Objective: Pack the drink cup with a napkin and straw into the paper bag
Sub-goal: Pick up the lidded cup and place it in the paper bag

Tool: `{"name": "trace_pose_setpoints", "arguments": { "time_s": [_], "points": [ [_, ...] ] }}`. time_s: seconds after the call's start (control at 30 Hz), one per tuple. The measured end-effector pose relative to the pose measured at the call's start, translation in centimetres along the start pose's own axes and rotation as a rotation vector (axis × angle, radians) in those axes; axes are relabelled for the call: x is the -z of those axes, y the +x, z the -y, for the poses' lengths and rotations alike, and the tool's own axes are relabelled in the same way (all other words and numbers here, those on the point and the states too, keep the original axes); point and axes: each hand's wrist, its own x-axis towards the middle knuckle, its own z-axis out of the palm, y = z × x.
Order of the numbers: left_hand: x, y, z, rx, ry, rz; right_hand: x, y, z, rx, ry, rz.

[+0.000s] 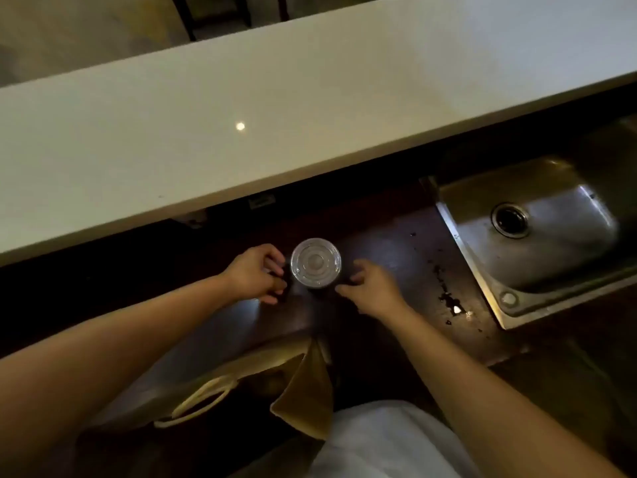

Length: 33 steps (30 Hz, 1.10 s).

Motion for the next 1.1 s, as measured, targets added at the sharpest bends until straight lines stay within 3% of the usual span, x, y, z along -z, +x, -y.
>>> {"name": "trace_pose_setpoints", "arguments": {
  "time_s": [0.13,0.33,0.77,1.1],
  "points": [
    [-0.7,0.7,-0.4,0.037,-0.046,0.010,-0.4,0.2,0.0,0.003,0.322,0.127],
    [-2.5,1.3,-0.5,0.044,-0.163,0.040,-0.8,-0.1,1.3,0.053,0.437,0.173],
    [-2.0,-0.6,-1.0,-0.064,-0.158,0.052,0.3,-1.6,3.8,0.154,0.397,0.219],
    [3.0,-10.6,-5.4,-0.388,0.080,-0.112,3.6,-5.3,10.4,0.508,0.332,0.263]
  ]
}}
